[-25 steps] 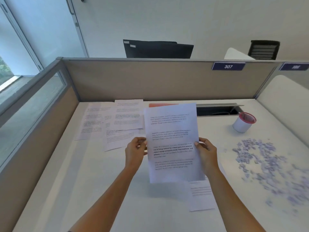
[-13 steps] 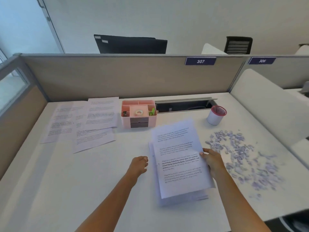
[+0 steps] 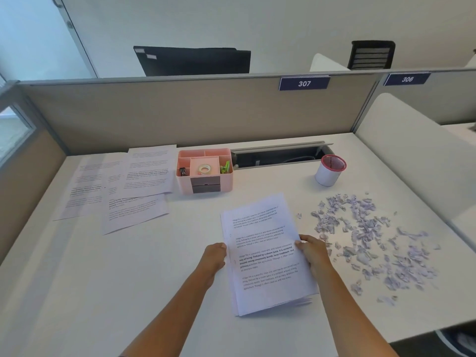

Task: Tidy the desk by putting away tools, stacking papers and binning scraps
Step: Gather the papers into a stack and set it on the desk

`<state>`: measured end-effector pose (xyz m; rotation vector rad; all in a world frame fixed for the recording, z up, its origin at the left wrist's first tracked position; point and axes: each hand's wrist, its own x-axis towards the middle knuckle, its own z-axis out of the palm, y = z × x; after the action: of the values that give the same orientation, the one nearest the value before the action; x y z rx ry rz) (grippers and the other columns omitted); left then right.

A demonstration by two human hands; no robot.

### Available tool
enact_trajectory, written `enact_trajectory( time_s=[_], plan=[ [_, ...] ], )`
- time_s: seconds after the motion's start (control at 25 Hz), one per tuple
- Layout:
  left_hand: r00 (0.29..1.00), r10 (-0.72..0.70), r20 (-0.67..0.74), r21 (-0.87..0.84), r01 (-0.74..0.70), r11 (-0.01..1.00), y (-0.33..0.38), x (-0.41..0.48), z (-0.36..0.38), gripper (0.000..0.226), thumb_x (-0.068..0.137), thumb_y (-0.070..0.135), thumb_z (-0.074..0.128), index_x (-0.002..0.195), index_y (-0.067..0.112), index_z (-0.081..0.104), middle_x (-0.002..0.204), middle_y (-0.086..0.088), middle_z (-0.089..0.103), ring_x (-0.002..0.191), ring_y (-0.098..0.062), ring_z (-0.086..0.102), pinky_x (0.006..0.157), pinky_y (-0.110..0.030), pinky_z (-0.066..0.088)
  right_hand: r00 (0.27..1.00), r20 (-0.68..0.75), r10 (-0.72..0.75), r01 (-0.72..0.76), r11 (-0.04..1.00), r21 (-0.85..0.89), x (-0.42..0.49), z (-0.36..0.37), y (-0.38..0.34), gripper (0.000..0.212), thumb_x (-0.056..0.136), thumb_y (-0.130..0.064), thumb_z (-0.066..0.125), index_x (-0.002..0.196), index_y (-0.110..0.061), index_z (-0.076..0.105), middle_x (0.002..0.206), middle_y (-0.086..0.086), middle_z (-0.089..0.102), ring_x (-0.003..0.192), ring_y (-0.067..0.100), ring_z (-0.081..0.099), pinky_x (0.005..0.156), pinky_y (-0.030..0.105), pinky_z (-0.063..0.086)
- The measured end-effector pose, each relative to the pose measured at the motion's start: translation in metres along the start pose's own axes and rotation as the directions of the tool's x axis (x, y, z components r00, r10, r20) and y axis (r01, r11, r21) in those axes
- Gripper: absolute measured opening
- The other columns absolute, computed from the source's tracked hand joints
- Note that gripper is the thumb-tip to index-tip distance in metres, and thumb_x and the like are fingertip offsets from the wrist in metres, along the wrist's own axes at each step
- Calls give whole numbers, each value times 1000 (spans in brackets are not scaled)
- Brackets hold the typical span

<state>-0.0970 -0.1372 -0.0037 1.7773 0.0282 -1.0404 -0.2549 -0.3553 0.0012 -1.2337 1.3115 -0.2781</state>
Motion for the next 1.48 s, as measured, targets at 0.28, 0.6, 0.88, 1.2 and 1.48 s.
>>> enact_trajectory(
  time_s=[0.28,0.6,0.88,1.2,1.48],
  plan=[
    [1000,5,13,-14,-5,1000,2,-9,1,16,102,17,40,94,11,53,98,-4,55,94,-18,48,80,-29,41,974,-73,-212,171,913,-371,-8,15,9,28,91,-10,59,117,-7,69,109,12,71,93,28,61,78,30,47],
    [1000,4,-15,-35,-5,999,-2,-9,-4,21,101,17,43,84,15,55,89,-1,55,90,-17,49,81,-29,41,977,-50,-207,125,750,-650,-14,24,18,37,91,-17,51,125,-3,58,130,20,56,121,39,50,98,40,43],
    [996,17,-83,-92,-25,995,-8,-11,-32,10,97,17,49,103,22,56,101,-4,55,92,-19,50,77,-28,42,946,-175,-272,74,709,-701,-30,35,10,47,95,-21,48,141,-13,44,139,19,43,129,39,33,102,50,35],
    [972,42,-233,-79,-62,995,-12,-16,-115,36,96,16,52,131,10,57,132,-10,58,124,-26,52,109,-43,40,912,-101,-397,231,702,-674,-51,111,-6,44,92,-18,54,136,-16,50,132,19,49,124,38,37,97,52,40],
    [928,35,-371,-116,-83,990,-19,-23,-222,32,95,16,51,125,14,61,127,-9,60,120,-26,54,107,-44,42,887,88,-453,386,624,-680,-88,215,-15,44,90,-20,57,134,-17,50,130,16,50,122,36,39,92,45,43]
  ],
)
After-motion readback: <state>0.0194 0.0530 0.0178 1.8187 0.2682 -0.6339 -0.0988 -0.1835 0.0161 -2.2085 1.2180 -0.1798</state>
